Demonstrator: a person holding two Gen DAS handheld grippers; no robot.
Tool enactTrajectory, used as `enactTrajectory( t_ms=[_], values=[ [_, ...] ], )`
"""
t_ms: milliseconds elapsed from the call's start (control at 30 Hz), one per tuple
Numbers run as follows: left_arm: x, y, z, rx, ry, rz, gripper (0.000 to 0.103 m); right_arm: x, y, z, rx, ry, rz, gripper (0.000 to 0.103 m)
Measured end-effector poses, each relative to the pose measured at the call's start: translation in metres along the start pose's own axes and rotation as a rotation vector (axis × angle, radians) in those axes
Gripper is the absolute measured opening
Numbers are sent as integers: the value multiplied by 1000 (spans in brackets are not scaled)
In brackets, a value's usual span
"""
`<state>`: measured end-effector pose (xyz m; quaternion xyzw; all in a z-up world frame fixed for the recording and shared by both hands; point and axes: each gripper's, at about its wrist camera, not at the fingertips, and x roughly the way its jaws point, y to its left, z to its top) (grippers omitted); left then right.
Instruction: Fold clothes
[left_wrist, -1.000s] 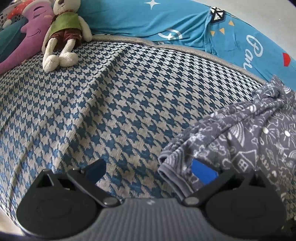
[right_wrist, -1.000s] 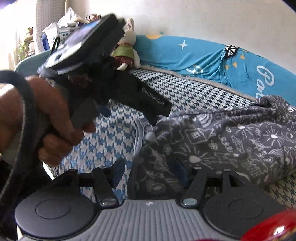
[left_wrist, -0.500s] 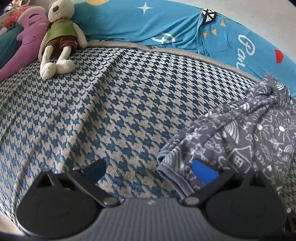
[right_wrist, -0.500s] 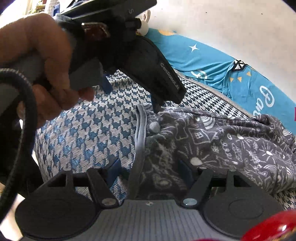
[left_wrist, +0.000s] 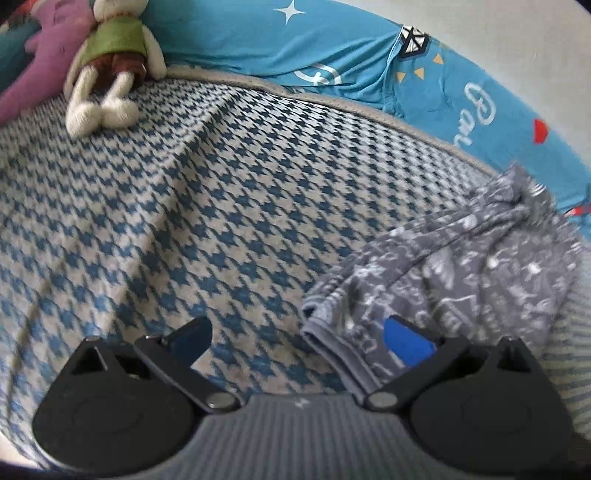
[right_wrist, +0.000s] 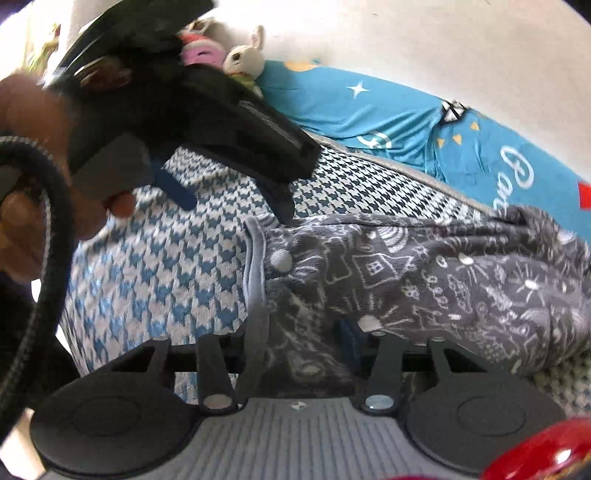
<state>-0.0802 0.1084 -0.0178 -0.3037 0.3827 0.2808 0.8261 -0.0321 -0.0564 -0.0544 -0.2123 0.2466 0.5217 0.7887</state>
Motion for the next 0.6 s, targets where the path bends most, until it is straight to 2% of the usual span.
enactTrajectory(
  t_ms=[133,300,600],
  values=[
    [7,7,3,-37,34,-92,103,-5,-22,6,184,-7,66,31],
    [9,7,0,-70,89,-205,103,-6,-40,8,355,-2,125,29],
    [26,-9,-7,-109,174,-360,103,-8,-56,9,466,-11,164,28]
  ],
)
